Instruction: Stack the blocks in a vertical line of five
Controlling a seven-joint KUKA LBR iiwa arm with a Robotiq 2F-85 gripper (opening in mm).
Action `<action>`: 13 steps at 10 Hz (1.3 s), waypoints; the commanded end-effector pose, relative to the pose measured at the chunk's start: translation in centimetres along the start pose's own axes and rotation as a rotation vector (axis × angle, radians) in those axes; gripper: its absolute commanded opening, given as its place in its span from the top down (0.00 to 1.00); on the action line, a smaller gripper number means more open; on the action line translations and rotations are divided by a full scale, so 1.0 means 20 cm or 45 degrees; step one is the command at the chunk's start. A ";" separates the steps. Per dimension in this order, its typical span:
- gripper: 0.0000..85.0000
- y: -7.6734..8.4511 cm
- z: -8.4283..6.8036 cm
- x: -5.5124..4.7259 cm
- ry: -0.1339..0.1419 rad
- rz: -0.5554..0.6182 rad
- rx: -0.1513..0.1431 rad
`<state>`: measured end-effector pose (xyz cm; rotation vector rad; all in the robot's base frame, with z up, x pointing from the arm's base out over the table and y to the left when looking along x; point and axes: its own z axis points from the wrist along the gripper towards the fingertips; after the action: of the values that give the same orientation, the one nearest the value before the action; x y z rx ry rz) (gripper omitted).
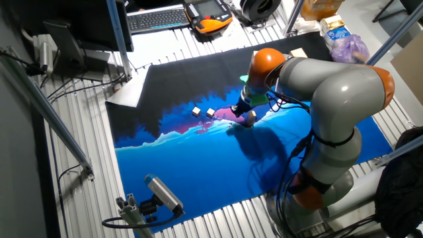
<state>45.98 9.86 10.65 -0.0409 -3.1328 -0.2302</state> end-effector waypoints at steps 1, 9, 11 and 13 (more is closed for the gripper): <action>1.00 0.04 -0.03 -0.02 0.002 0.019 -0.001; 1.00 0.45 -0.10 -0.21 -0.024 0.168 0.107; 0.80 0.46 -0.03 -0.26 -0.065 0.227 0.104; 0.60 0.48 0.04 -0.28 -0.108 0.294 0.094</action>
<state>51.91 19.38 11.11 -0.4242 -3.1813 -0.1135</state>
